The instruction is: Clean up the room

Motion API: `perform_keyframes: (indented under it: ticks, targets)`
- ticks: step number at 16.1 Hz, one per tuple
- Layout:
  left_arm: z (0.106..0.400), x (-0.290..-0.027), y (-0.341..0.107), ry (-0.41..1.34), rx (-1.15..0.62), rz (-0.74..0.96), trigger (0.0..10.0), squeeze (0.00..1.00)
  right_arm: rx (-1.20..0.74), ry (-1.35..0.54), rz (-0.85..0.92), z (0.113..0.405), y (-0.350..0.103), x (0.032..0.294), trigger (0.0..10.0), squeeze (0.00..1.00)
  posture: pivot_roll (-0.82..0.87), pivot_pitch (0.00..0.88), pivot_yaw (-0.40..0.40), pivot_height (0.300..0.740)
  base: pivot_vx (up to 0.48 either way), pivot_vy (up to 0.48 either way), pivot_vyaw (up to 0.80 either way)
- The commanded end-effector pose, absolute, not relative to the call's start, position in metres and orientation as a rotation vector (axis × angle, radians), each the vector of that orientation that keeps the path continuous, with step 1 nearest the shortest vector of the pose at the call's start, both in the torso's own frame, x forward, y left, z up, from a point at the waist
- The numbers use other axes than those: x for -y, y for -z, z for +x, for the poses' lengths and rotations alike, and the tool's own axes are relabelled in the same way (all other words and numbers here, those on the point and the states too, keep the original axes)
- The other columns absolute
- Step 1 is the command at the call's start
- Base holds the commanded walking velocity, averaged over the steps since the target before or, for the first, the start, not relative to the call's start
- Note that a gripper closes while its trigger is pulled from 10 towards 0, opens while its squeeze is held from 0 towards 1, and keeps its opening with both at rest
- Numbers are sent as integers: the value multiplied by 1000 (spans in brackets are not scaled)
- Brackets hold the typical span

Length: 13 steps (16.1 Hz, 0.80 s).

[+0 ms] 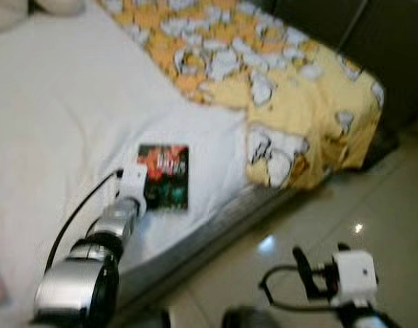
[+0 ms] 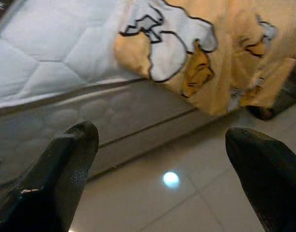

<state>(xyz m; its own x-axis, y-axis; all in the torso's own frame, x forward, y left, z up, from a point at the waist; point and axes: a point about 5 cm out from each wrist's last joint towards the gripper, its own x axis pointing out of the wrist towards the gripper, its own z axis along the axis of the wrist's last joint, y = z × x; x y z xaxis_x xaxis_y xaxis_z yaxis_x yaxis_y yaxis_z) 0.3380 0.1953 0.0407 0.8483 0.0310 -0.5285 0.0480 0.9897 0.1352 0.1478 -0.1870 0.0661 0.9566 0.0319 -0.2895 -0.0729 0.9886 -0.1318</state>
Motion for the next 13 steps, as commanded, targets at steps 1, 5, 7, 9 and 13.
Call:
perform_keyframes:
  ticks: [1,5,7,9,13]
  targets:
    - [337,-189,-38,27,-561,111,10000,0,-293,-64,-154,149,-70,189,10000,0,-214,186,-84,740,0,0,0]
    - [341,-181,-42,34,-543,111,10000,0,-313,-80,-157,147,-70,188,10000,0,-218,186,-92,740,0,0,0]
    - [341,-173,-41,45,-556,75,10000,0,-327,-85,-160,145,-69,188,10000,0,-224,192,-94,740,0,0,0]
    - [341,-168,-39,63,-573,51,10000,0,-332,-85,-159,144,-69,188,10000,0,-227,193,-94,740,0,0,0]
    - [329,-157,-23,86,-683,-33,0,0,-344,-88,-158,143,-67,187,10000,0,-230,197,-93,740,0,0,0]
